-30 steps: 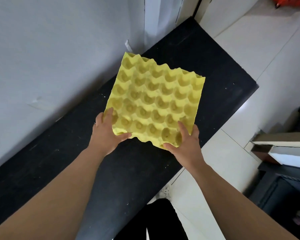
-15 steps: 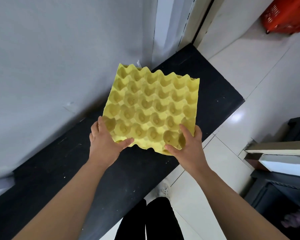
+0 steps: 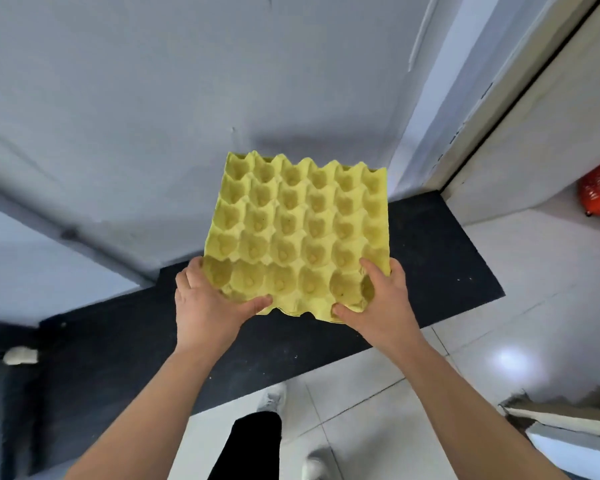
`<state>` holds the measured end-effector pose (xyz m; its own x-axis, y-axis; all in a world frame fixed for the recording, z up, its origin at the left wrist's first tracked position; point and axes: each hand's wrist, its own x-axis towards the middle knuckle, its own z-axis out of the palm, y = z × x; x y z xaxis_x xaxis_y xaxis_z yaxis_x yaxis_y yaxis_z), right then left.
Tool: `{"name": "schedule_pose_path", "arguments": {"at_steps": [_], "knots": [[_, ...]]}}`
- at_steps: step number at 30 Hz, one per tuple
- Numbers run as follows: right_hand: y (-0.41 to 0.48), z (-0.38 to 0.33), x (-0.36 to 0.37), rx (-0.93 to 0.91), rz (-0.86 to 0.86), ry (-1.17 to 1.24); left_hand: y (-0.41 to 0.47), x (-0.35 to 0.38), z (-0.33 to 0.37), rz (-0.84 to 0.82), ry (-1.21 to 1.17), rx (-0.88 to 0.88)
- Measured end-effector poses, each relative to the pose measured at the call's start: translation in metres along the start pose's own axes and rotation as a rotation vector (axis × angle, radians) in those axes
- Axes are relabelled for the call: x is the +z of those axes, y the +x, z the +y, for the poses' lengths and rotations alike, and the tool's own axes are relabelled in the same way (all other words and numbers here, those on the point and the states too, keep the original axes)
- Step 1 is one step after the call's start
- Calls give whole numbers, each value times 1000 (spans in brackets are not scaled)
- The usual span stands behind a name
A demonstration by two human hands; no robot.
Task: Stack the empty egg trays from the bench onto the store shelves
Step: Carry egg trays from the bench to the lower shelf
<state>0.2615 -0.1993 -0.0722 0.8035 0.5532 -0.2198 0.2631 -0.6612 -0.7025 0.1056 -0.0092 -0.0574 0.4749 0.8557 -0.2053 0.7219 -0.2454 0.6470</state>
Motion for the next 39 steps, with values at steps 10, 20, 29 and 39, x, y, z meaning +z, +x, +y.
{"name": "schedule_pose_path", "arguments": {"at_steps": [10,20,29,39], "knots": [[-100,-96,12,-340,-267,-96,-148,-103,-73,339,-140,-202],[-196,-222,88,-574,-442,-147,-238,-225,-174,620,-194,-333],[-313,-347,204,-731,-475,-183,-296,-368,-305,746,-157,-373],[-384,-435,310,-739,-465,-165,-292,-482,-426,715,-102,-381]]}}
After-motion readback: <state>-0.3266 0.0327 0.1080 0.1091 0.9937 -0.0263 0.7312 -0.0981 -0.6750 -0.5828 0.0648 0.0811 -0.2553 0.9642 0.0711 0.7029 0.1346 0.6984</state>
